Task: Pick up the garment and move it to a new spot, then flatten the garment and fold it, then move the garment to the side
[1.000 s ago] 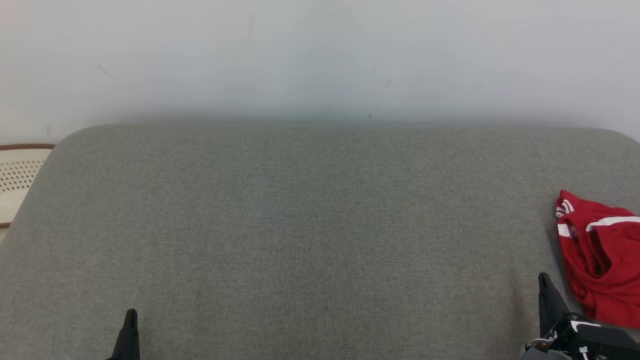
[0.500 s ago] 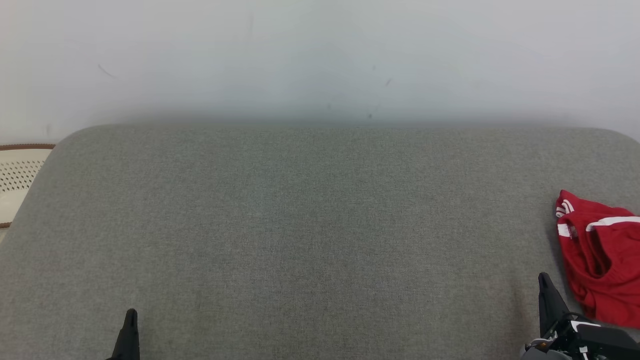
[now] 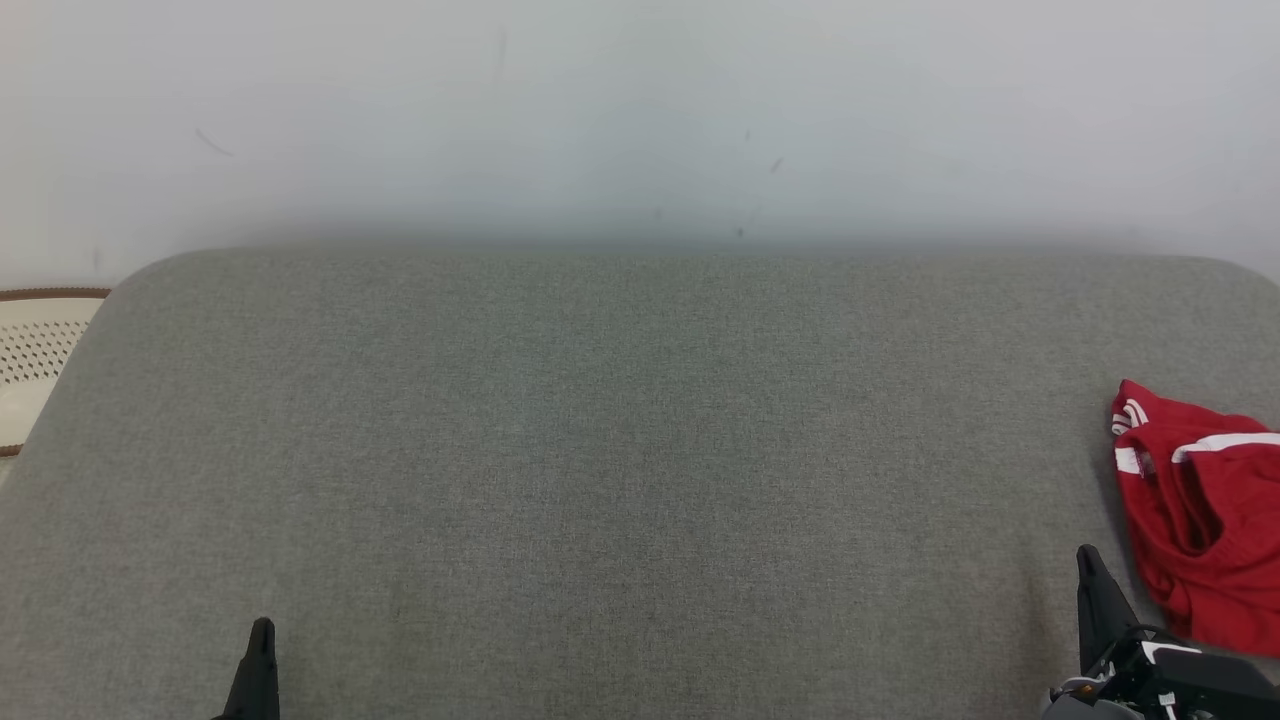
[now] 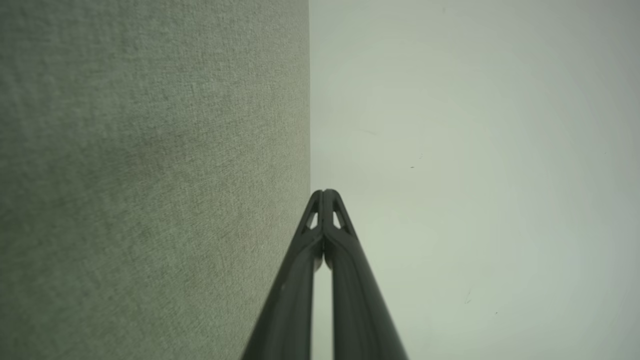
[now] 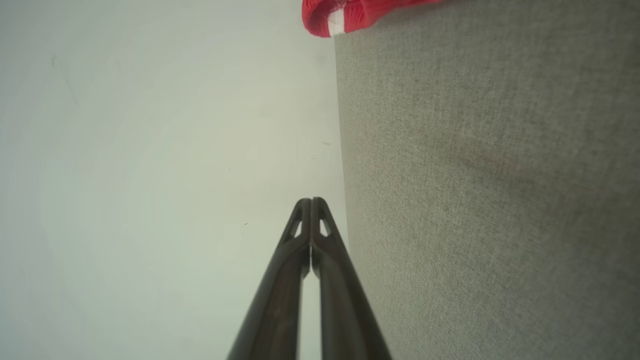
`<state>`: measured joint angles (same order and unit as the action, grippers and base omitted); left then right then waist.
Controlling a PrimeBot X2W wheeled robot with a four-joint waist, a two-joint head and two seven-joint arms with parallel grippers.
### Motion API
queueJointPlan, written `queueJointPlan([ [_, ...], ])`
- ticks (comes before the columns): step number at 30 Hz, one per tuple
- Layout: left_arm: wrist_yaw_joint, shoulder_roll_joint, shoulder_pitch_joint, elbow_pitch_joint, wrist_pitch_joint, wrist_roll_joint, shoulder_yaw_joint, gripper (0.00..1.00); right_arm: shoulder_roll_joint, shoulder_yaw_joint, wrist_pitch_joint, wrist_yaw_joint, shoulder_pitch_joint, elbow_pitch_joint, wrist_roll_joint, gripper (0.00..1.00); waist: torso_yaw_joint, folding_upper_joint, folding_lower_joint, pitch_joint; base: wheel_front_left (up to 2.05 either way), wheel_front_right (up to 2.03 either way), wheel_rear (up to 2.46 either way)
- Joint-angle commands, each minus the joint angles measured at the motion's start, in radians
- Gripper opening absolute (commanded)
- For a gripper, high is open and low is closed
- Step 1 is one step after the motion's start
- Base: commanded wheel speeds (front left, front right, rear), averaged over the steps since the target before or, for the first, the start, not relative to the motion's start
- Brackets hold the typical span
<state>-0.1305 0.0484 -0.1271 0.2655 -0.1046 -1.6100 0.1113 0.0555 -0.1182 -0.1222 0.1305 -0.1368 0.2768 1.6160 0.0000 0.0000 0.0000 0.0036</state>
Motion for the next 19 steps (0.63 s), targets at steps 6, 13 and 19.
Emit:
queueJointPlan([
  [6, -0.002, 0.003, -0.005, 0.0, -0.002, -0.002, 0.001, 0.0, -0.003, -0.002, -0.002, 0.0, -0.008, -0.001, -0.007, 0.0, 0.0, 0.0, 0.0, 0.0, 0.0, 0.0, 0.0],
  [13, -0.002, 0.003, -0.005, 0.0, -0.002, -0.002, 0.001, 0.0, -0.004, -0.002, -0.002, 0.0, -0.008, -0.001, -0.008, 0.0, 0.0, 0.0, 0.0, 0.0, 0.0, 0.0, 0.0],
  [19, -0.002, 0.003, -0.005, 0.0, -0.002, -0.002, 0.001, 0.0, -0.004, -0.003, -0.003, 0.0, -0.008, -0.001, -0.006, 0.0, 0.0, 0.0, 0.0, 0.0, 0.0, 0.0, 0.0],
])
